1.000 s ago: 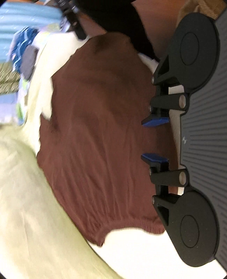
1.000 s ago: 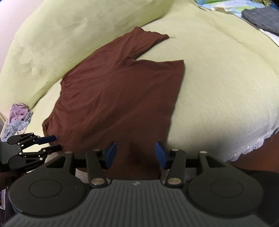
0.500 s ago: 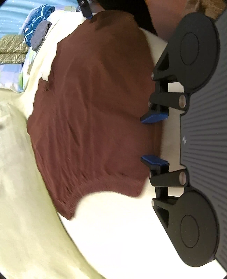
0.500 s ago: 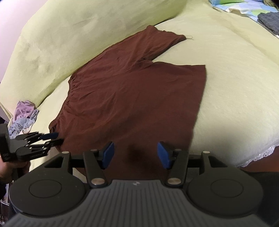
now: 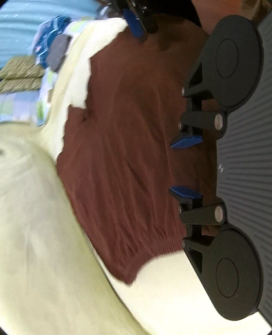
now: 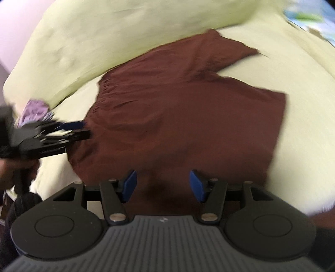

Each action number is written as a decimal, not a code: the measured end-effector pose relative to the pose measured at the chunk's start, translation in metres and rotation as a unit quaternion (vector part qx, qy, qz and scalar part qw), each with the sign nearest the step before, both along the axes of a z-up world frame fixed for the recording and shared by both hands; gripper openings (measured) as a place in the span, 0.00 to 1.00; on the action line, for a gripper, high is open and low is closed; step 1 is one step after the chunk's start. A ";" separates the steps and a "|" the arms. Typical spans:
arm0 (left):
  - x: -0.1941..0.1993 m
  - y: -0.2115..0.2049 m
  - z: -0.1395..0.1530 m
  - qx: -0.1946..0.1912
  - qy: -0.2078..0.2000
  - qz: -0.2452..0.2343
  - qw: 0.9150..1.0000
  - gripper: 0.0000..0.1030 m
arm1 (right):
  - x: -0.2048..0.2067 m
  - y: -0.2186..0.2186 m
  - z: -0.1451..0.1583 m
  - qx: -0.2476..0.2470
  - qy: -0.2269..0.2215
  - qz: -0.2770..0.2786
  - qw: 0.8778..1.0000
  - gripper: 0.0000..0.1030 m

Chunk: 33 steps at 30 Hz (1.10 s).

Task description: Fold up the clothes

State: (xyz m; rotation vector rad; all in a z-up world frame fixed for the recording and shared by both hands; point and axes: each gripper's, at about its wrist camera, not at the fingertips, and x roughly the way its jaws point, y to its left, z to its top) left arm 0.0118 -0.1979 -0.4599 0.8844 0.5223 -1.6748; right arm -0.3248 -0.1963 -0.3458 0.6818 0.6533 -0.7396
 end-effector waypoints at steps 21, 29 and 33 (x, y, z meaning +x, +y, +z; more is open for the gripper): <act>0.029 0.040 -0.009 0.005 0.046 0.018 0.999 0.47 | 0.183 -0.125 -0.024 -0.122 0.101 0.144 0.977 0.49; 0.032 0.037 0.003 -0.013 0.067 0.019 0.997 0.46 | 0.190 -0.162 0.003 -0.127 0.046 0.086 0.987 0.48; 0.028 0.021 0.009 -0.038 0.074 0.018 0.996 0.46 | 0.208 -0.182 -0.017 -0.142 0.113 0.088 0.979 0.48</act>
